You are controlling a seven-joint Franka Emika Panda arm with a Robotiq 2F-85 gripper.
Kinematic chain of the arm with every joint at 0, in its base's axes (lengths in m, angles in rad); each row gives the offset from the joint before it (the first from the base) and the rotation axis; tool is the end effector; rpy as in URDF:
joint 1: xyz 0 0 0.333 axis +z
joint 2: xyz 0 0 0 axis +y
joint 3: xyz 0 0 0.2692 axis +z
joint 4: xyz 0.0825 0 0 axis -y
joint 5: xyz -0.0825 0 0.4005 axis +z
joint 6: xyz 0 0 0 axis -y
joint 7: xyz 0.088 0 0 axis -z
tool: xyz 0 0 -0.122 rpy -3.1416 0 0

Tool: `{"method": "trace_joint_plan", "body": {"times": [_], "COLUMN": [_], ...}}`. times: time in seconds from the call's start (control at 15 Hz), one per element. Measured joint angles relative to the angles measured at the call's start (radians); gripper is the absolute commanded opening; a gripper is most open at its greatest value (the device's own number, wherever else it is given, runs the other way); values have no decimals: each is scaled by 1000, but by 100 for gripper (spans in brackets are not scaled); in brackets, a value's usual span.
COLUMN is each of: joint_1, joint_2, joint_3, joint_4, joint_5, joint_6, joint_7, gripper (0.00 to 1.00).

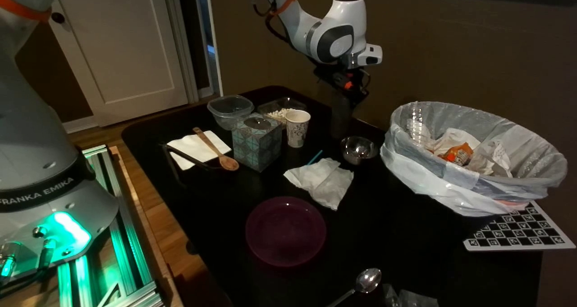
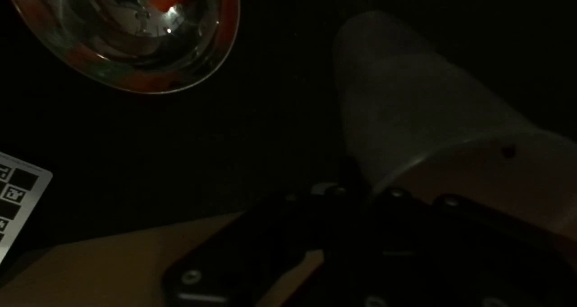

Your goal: Pour the contents of the plastic cup into the paper cup

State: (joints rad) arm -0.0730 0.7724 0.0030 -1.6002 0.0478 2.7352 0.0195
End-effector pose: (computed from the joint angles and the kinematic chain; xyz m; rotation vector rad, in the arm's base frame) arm 0.7084 -0.0515 0.1549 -3.0644 0.2013 -0.5637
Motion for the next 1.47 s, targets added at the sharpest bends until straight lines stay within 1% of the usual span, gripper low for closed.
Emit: {"method": "trace_joint_plan", "body": {"times": [0.6,0.93,1.47], "joint_1": [8,8,-18], "joint_2": [-45,-48,-82], "joint_3": [10,15,59], "joint_4": [6,-5,-48], "joint_5": [3,3,3], "joint_6": [0,0,0], "joint_7": [-4,-11,-134], "gripper": [2,2,2]}}
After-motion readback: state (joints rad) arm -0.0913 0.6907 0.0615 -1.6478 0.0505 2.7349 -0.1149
